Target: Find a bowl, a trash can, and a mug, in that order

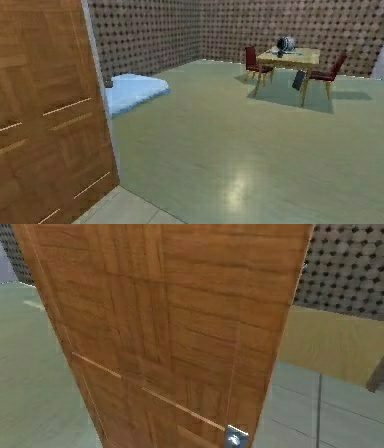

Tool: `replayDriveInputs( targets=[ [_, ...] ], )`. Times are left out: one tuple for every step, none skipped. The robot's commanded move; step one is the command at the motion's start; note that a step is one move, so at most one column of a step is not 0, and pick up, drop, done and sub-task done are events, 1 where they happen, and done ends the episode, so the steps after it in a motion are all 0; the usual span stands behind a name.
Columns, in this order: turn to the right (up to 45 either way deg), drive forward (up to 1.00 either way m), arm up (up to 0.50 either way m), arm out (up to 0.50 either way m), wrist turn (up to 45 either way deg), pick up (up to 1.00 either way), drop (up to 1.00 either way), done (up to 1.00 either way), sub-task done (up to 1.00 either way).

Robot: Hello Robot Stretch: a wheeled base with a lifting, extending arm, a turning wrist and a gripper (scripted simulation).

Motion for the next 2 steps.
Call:
replayDriveInputs(
  targets=[
    [27.0,0.0,0.0,0.0,0.0,0.0,0.0,0.0,0.0],
    [0.0,1.0,0.0,0.0,0.0,0.0,0.0,0.0,0.0]
  ],
)
